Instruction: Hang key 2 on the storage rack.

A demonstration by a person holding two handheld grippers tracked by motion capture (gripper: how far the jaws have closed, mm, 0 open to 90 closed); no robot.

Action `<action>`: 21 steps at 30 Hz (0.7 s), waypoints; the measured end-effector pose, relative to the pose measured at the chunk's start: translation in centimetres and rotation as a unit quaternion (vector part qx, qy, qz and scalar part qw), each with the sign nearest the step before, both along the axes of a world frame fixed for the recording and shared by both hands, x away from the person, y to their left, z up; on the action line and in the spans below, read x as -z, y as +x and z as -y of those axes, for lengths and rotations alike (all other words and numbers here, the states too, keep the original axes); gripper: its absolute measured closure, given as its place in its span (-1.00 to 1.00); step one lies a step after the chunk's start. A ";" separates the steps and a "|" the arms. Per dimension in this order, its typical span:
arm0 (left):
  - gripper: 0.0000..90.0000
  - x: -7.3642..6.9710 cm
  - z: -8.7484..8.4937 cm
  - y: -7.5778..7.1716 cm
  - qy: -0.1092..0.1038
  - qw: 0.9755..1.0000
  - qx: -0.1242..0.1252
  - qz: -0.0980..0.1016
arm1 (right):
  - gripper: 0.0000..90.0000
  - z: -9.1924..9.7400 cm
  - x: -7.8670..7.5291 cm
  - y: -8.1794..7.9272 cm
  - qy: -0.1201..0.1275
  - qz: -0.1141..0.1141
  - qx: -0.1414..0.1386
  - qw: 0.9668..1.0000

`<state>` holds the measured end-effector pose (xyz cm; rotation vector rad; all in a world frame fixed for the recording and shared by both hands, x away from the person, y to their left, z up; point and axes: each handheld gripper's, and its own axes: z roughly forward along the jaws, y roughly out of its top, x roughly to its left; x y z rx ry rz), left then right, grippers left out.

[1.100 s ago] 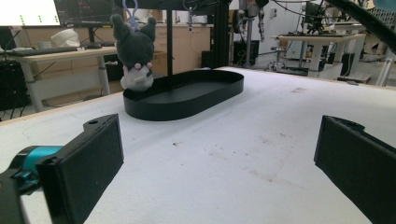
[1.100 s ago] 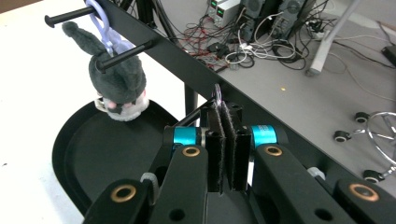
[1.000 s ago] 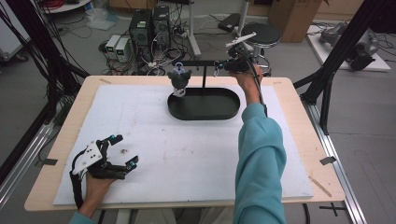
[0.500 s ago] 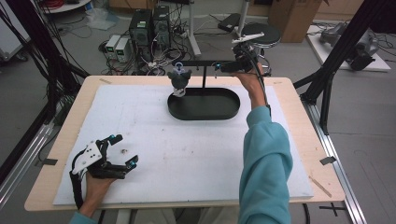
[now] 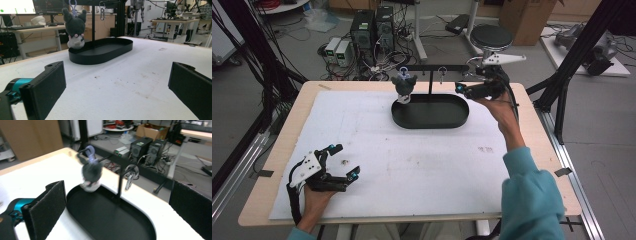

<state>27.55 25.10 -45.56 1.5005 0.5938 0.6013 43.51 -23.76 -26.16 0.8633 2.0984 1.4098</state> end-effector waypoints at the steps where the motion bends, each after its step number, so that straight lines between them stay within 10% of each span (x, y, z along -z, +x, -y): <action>1: -0.96 0.0 0.0 0.0 0.000 1.000 0.000 0.001 | -0.99 0.3 0.2 -1.0 0.001 0.009 -0.006 1.000; 13: -0.96 0.0 0.0 0.0 0.001 1.000 0.001 0.001 | -0.99 2.6 8.1 -11.2 0.034 0.093 0.012 0.995; 21: -0.96 0.0 -0.1 0.0 0.001 1.000 0.000 0.002 | -0.99 3.3 14.4 -14.3 0.066 0.108 0.045 0.991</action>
